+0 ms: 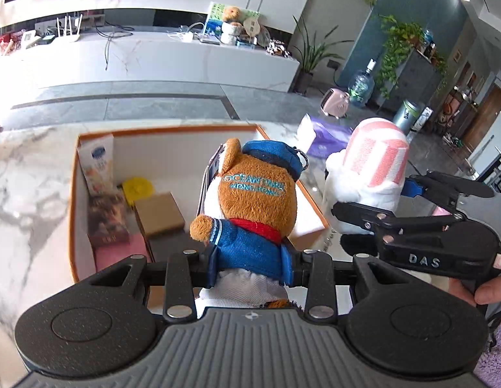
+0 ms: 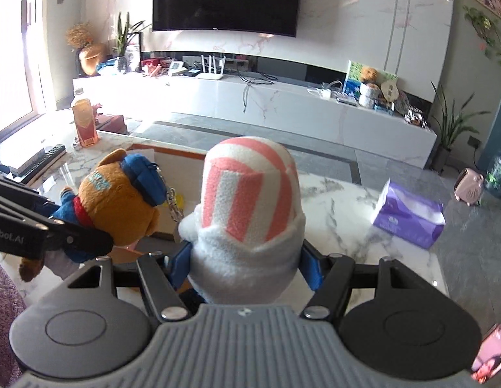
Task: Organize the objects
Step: 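Lift the bear and striped plush and carry them over the orange box, then lower the bear and striped plush into the box and open both grippers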
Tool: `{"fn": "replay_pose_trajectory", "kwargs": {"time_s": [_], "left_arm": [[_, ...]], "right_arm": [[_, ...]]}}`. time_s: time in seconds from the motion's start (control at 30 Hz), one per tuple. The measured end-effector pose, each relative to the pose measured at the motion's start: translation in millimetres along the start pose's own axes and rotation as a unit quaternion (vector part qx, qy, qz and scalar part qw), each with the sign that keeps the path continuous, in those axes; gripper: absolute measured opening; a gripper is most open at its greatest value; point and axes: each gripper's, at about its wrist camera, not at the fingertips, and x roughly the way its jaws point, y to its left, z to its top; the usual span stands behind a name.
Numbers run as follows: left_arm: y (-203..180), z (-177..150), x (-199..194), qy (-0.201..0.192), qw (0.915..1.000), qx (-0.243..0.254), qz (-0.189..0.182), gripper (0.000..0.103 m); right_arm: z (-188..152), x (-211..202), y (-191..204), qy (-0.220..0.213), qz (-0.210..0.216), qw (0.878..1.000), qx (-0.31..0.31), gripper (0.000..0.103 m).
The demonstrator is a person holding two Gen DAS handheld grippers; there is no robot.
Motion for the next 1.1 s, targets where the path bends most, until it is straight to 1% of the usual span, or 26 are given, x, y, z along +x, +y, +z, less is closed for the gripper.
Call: {"fn": "replay_pose_trajectory", "kwargs": {"time_s": [0.07,0.13,0.23,0.33,0.47,0.63,0.73,0.87,0.97,1.0,1.07,1.1], "left_arm": [[8.5,11.4,6.2,0.001,0.9999,-0.01,0.004,0.042],[14.8,22.1,20.9,0.006,0.9997,-0.023,0.006,0.042],[29.9,33.3,44.4,0.018,0.9983,-0.054,0.007,0.042],[40.6,41.7,71.7,0.032,0.9955,-0.089,0.002,0.042],[54.5,45.4,104.0,0.048,0.9918,-0.119,0.002,0.042],[71.0,41.6,133.4,0.065,0.9847,-0.161,0.012,0.042],[78.0,38.8,142.8,0.07,0.9806,-0.183,0.01,0.043],[79.7,38.3,153.2,0.082,0.9796,-0.183,0.01,0.044],[82.7,35.1,156.3,0.082,0.9782,-0.19,0.013,0.045],[83.7,34.4,157.1,0.081,0.9782,-0.191,0.01,0.048],[84.6,35.7,155.9,0.083,0.9788,-0.187,0.002,0.056],[84.5,38.0,154.2,0.084,0.9796,-0.183,-0.003,0.058]], "right_arm": [[14.1,8.7,5.0,-0.011,-0.004,0.999,-0.038,0.069],[25.7,23.2,9.6,-0.009,-0.008,0.997,-0.075,0.069],[38.6,52.7,13.1,0.01,-0.004,0.994,-0.109,0.069],[48.9,85.1,12.4,0.03,0.003,0.992,-0.125,0.069],[56.4,124.1,12.2,0.055,0.007,0.988,-0.144,0.069],[53.0,166.0,16.3,0.09,-0.009,0.976,-0.2,0.069],[52.1,181.1,15.5,0.104,-0.001,0.973,-0.208,0.069],[50.6,195.9,16.0,0.121,0.0,0.969,-0.216,0.07],[46.0,202.0,14.1,0.137,-0.005,0.965,-0.223,0.071],[43.8,203.3,13.0,0.142,-0.006,0.964,-0.223,0.072],[42.3,200.8,12.4,0.135,-0.002,0.964,-0.229,0.072],[43.2,199.3,11.7,0.135,0.0,0.964,-0.229,0.072]]}}
